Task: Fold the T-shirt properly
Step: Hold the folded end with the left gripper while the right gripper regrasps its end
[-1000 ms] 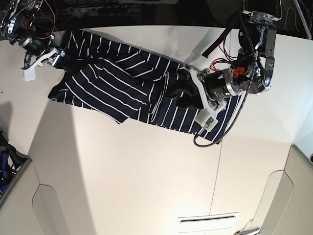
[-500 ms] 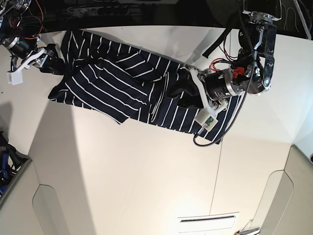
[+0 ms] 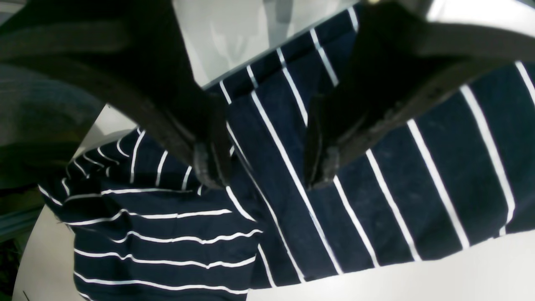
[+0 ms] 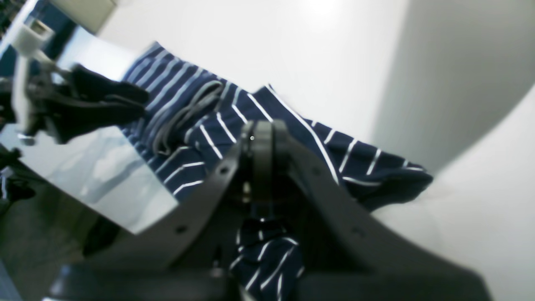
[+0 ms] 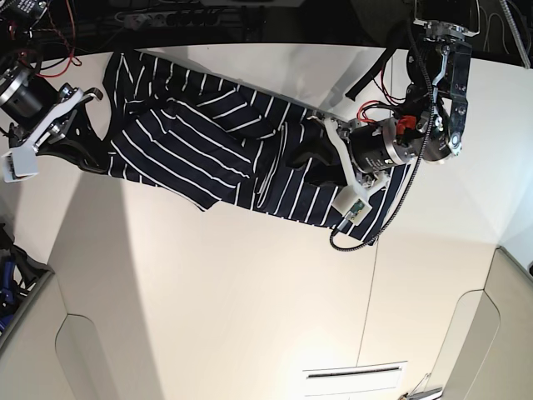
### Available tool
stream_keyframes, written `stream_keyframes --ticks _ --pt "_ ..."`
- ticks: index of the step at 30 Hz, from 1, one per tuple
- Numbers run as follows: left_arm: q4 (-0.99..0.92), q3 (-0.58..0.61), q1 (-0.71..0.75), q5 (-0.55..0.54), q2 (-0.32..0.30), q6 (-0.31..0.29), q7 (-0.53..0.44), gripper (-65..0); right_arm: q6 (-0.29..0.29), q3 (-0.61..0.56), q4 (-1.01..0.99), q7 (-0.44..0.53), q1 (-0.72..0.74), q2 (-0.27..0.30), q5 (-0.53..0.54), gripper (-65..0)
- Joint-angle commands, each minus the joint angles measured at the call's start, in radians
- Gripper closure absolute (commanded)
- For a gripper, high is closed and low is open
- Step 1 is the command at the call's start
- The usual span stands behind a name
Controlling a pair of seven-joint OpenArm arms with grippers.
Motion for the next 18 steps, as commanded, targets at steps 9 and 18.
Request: stream_keyframes --ticks 9,18 --pt "0.019 -0.004 -0.016 -0.019 -0.003 -0.011 -0.032 -31.6 0.0 -0.202 -0.232 0.118 0.005 -0.013 -0.153 0.0" --pt "0.019 -0.004 -0.016 -0.019 -0.003 -0.011 -0.029 -31.6 -0.004 -0.218 -0.501 0.198 0.005 -0.01 -0.245 0.0"
